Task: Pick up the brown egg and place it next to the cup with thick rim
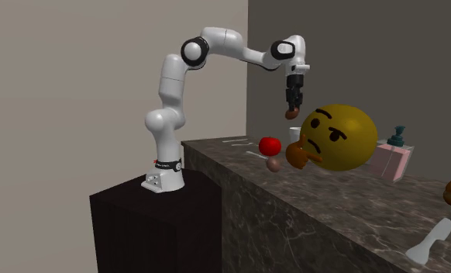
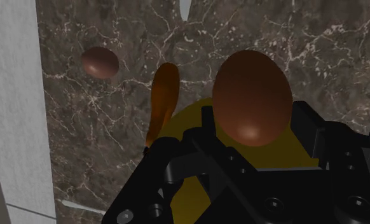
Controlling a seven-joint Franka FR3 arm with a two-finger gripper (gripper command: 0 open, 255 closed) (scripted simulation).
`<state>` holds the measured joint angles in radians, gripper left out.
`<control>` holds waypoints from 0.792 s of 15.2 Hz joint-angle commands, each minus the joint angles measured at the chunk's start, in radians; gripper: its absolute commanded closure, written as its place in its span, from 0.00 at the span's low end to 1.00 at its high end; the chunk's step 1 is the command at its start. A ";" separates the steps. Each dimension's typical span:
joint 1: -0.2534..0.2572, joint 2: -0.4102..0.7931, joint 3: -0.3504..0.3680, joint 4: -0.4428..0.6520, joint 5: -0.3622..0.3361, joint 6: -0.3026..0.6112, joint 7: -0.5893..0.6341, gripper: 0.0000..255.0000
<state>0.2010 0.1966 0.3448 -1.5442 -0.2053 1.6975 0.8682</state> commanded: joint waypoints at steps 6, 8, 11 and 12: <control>0.037 0.076 0.013 0.027 -0.028 0.036 0.060 1.00; 0.035 0.076 0.012 0.001 -0.029 0.062 0.064 1.00; 0.033 0.079 0.011 -0.036 -0.032 0.101 0.070 1.00; 0.033 0.080 0.011 -0.048 -0.033 0.114 0.072 1.00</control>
<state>0.2350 0.2772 0.3560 -1.5780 -0.2376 1.7971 0.9384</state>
